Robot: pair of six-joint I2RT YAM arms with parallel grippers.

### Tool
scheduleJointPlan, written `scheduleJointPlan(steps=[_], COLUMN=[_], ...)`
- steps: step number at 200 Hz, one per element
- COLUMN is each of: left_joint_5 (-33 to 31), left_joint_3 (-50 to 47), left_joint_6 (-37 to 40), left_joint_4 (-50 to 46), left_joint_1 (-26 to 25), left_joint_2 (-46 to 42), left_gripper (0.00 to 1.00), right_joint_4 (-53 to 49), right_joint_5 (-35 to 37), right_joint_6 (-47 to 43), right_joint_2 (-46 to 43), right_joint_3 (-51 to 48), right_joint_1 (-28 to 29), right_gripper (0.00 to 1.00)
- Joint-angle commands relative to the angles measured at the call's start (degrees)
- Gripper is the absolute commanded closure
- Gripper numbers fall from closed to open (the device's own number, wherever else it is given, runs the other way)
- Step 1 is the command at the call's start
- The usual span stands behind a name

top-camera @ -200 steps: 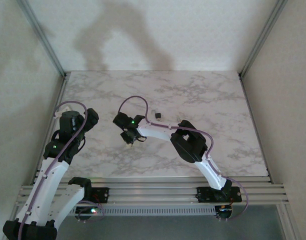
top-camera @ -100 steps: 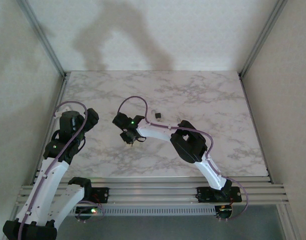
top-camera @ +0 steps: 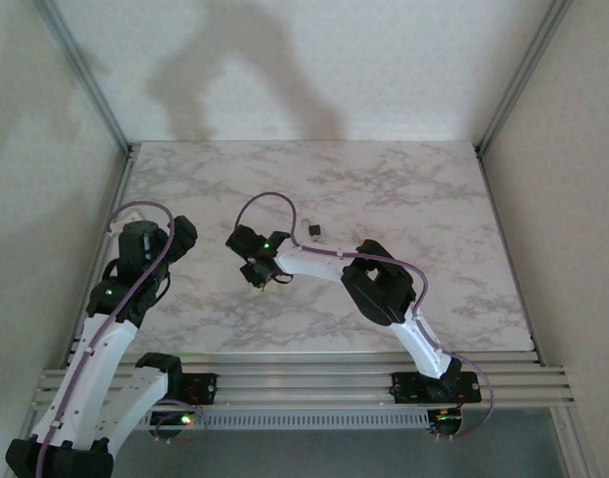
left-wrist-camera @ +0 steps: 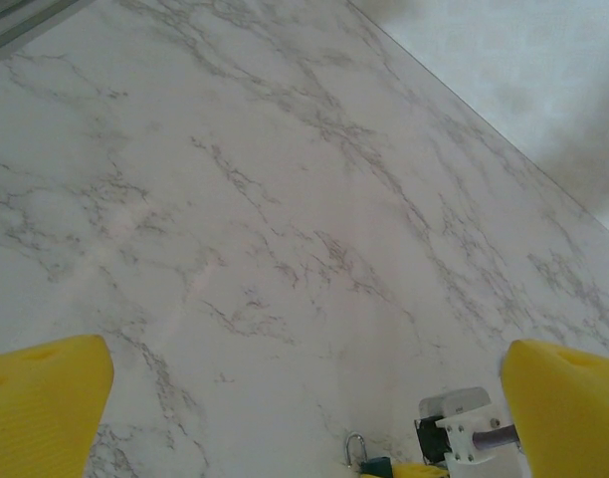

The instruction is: Lock with the key

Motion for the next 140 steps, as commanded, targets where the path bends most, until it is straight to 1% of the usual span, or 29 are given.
scheduleJointPlan(steps=[1,88,128,140], left_joint_5=[0.85,2.27,8.02,11.26], left_joint_3=[-0.65,-1.04,-2.64,-4.77], left_joint_6=[0.96,1.01,-0.25,-1.64], left_joint_4=[0.45,0.82,3.15,5.54], left_joint_1=[0.75,0.62,0.10,0.09], left_joint_2=[-0.30,0.33,-0.20,-0.50], left_gripper=[0.00,0.00,0.00,0.00], right_joint_4=[-0.75,3.13,4.29,4.29], right_joint_5=[-1.77,-8.74,-12.41,-13.11], right_joint_6=[-0.50,-0.28,-1.02,-1.44], right_joint_2=[-2.40,-9.05,-13.12,-14.12], right_joint_3=[-2.34,-8.80,-12.08,-12.81], right_joint_1=[-0.10,-3.54,-5.88,-6.44], right_gripper=[0.75,0.77,0.78,0.78])
